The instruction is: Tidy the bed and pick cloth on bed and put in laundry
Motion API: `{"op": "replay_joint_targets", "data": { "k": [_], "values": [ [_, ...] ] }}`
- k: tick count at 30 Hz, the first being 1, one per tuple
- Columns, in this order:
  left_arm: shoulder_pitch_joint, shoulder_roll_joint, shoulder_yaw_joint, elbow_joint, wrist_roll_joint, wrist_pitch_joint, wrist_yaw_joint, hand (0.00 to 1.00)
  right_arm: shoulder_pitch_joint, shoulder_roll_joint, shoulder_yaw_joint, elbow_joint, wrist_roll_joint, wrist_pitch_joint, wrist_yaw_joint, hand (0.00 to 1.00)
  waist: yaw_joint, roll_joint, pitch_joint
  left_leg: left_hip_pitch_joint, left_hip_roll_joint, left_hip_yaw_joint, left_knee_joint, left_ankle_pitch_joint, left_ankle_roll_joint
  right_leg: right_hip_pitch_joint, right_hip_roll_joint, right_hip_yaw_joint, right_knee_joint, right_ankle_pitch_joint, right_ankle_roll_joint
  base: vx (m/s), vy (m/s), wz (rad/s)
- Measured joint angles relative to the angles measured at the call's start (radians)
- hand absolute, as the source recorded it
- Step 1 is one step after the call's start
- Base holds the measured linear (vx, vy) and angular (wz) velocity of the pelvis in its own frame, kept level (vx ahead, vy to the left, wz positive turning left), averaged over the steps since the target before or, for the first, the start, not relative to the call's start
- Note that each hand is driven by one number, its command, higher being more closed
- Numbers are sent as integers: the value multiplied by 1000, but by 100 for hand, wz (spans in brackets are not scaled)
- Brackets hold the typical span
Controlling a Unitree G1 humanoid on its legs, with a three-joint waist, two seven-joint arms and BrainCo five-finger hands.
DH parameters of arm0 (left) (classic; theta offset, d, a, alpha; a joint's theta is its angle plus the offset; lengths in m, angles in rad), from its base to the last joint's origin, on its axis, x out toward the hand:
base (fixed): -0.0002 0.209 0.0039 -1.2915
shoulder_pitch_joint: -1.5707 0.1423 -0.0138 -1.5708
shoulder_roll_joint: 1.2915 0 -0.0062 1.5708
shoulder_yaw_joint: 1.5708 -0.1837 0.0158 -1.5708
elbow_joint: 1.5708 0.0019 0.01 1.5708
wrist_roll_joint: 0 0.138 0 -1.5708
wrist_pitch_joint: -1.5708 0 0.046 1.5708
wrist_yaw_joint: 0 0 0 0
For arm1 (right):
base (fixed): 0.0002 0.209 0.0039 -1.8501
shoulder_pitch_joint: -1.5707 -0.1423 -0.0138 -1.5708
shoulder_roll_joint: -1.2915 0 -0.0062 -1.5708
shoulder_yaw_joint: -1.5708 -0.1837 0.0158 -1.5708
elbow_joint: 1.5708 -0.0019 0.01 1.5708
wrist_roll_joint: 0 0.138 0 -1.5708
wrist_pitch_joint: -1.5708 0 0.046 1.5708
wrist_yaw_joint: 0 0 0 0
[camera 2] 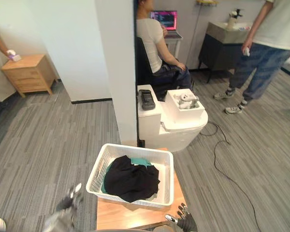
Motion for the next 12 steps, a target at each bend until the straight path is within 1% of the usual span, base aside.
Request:
{"op": "replay_joint_targets", "data": {
  "k": [1,3,4,6,7,8,9,10,11,12],
  "values": [
    [27,-2,18,72,21,19,-42,0,3,5,-6,28,-1,-8,3,0,13,-6,-6,1,0,1,-1,0,0,1,-1,-5,0,-1,0,-21,-32,3],
    [65,-20,48,169,84,20,-107,0,4,23,-43,59,-2,-10,6,0,22,-11,-9,14,-1,4,-6,0,0,5,-3,-7,3,-5,0,-42,-29,2],
    [75,-27,56,201,126,22,-127,0,5,28,-59,64,-5,-10,-1,0,23,-10,-10,16,-2,6,-6,0,-1,6,-4,-7,5,-7,2,-50,-22,3],
    [77,-43,78,250,238,21,-140,0,4,31,-82,80,-27,-6,-19,0,30,-5,-14,16,-2,12,-6,-1,-1,4,-5,-8,8,-8,3,-49,-26,-1],
    [77,-48,87,258,274,20,-144,0,5,33,-93,82,-36,-3,-23,0,35,-2,-15,15,-1,15,-6,-1,-1,3,-4,-7,9,-8,3,-50,-35,-7],
    [75,-59,105,271,326,20,-152,0,7,35,-112,90,-45,9,-31,0,43,2,-18,15,1,20,-6,-2,-4,2,-2,-5,9,-8,2,-52,-51,-8],
    [65,-71,128,277,383,30,-154,0,6,36,-131,96,-58,28,-36,0,46,8,-22,15,4,24,-8,-5,-8,2,0,-4,8,-8,2,-50,-53,-8],
    [63,-74,132,278,408,39,-153,0,5,36,-139,98,-64,37,-39,0,46,10,-23,15,6,26,-9,-7,-11,2,0,-3,8,-8,2,-34,-43,-11],
    [60,-78,135,279,469,56,-153,0,5,36,-144,101,-72,48,-40,0,46,12,-26,15,10,32,-9,-10,-17,1,1,3,8,-8,2,-10,-30,-12],
    [54,-91,138,287,523,76,-151,0,5,36,-144,105,-73,56,-38,0,46,20,-31,15,13,37,-8,-11,-17,1,5,5,5,-8,1,-2,-21,-11]
  ]
}}
